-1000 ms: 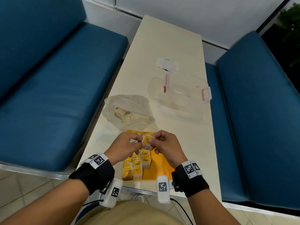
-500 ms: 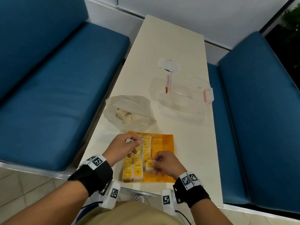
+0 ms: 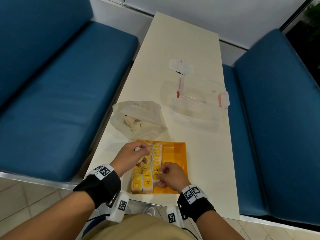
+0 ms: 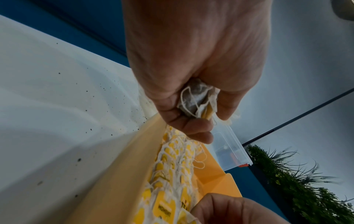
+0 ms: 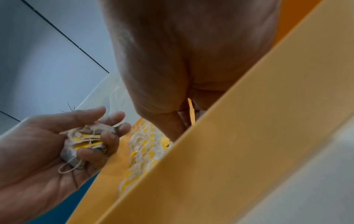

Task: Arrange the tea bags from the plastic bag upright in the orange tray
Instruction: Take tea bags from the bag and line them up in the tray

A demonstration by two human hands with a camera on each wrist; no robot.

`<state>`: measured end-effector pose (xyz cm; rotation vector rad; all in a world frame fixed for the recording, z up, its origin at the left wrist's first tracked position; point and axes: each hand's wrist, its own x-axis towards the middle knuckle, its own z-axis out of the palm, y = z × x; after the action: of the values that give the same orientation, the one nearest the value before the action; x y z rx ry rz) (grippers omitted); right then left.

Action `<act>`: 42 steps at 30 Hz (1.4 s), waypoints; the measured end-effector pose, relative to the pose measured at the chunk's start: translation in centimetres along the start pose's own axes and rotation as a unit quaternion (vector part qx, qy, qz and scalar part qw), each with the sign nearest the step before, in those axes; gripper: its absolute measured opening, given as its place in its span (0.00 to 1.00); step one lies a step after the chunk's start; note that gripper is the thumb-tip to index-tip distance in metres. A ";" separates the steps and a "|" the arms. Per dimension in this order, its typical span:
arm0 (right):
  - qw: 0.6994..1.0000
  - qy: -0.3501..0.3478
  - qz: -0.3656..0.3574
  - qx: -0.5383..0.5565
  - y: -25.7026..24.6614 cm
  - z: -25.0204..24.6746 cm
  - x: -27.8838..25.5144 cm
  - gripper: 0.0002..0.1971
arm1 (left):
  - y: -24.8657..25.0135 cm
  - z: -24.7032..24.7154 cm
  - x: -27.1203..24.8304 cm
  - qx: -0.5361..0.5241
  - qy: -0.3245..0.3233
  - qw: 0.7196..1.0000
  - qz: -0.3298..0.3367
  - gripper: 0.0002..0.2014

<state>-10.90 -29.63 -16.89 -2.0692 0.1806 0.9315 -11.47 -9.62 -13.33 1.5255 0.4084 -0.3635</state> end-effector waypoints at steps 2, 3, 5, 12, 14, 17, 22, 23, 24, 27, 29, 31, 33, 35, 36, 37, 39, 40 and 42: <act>1.000 0.005 -0.001 -0.005 -0.2 0.0 0.0 0.07 | 0.0 0.0 0.0 -0.009 -0.006 1.000 -0.004 0.07; 1.000 0.007 0.000 -0.008 -0.3 0.1 0.0 0.07 | 0.0 -0.1 -0.1 -0.013 -0.010 1.000 -0.006 0.08; 1.000 0.010 0.004 -0.008 -0.6 0.1 0.1 0.07 | 0.0 -0.2 0.0 -0.021 -0.018 1.000 -0.010 0.12; 0.999 0.033 0.011 -0.002 -1.3 0.1 0.2 0.11 | 0.2 -0.6 0.3 -0.086 -0.039 0.994 -0.049 0.23; 0.999 0.036 0.014 -0.007 -1.5 0.1 0.0 0.12 | 0.3 -0.8 0.3 -0.112 -0.046 0.991 -0.060 0.24; 0.998 0.054 0.011 -0.024 -1.7 0.1 -0.2 0.13 | 0.7 -1.0 0.2 -0.161 -0.062 0.981 -0.086 0.26; 0.979 0.121 -0.147 -0.078 -4.3 -1.1 -1.2 0.08 | 0.9 -0.9 0.2 -0.216 -0.075 0.967 -0.111 0.26; 0.972 0.120 -0.187 -0.071 -5.1 -1.3 -1.6 0.10 | 1.0 -0.7 0.2 -0.221 -0.076 0.965 -0.116 0.26; 0.966 0.113 -0.220 -0.068 -5.9 -1.4 -2.1 0.11 | 1.0 -0.5 0.2 -0.225 -0.074 0.964 -0.122 0.25; 0.957 0.079 -0.269 -0.078 -7.3 -1.6 -2.7 0.11 | 1.2 -0.1 0.4 -0.237 -0.070 0.959 -0.137 0.25; 0.955 0.074 -0.276 -0.083 -7.4 -1.4 -2.7 0.11 | 1.3 0.2 0.3 -0.246 -0.074 0.956 -0.144 0.24; 0.955 0.077 -0.275 -0.079 -7.4 -1.3 -2.7 0.12 | 1.4 0.3 0.3 -0.251 -0.073 0.954 -0.147 0.23; 0.956 0.081 -0.273 -0.073 -7.2 -1.2 -2.7 0.13 | 1.3 0.2 0.3 -0.248 -0.070 0.955 -0.149 0.23; 0.958 0.086 -0.266 -0.062 -7.2 -1.1 -2.7 0.12 | 1.3 0.2 0.3 -0.256 -0.068 0.952 -0.154 0.23; 0.960 0.087 -0.261 -0.054 -7.1 -1.2 -2.7 0.12 | 1.3 0.2 0.2 -0.264 -0.067 0.949 -0.158 0.22; 0.961 0.088 -0.258 -0.048 -7.1 -1.2 -2.6 0.11 | 1.3 0.3 0.1 -0.272 -0.066 0.946 -0.161 0.21; 0.960 0.091 -0.261 -0.042 -6.9 -1.2 -2.7 0.08 | 1.2 0.2 -0.2 -0.272 -0.070 0.946 -0.162 0.21; 0.958 0.093 -0.267 -0.040 -6.9 -1.2 -2.8 0.08 | 1.1 0.2 -0.3 -0.268 -0.076 0.947 -0.160 0.22; 0.956 0.102 -0.274 -0.038 -6.8 -1.2 -3.0 0.12 | 1.0 0.1 -0.4 -0.261 -0.088 0.948 -0.156 0.23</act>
<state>-9.45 -26.76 -10.09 -2.1181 -0.3152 0.3907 -11.37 -9.75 -12.23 0.9018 0.5569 -0.5830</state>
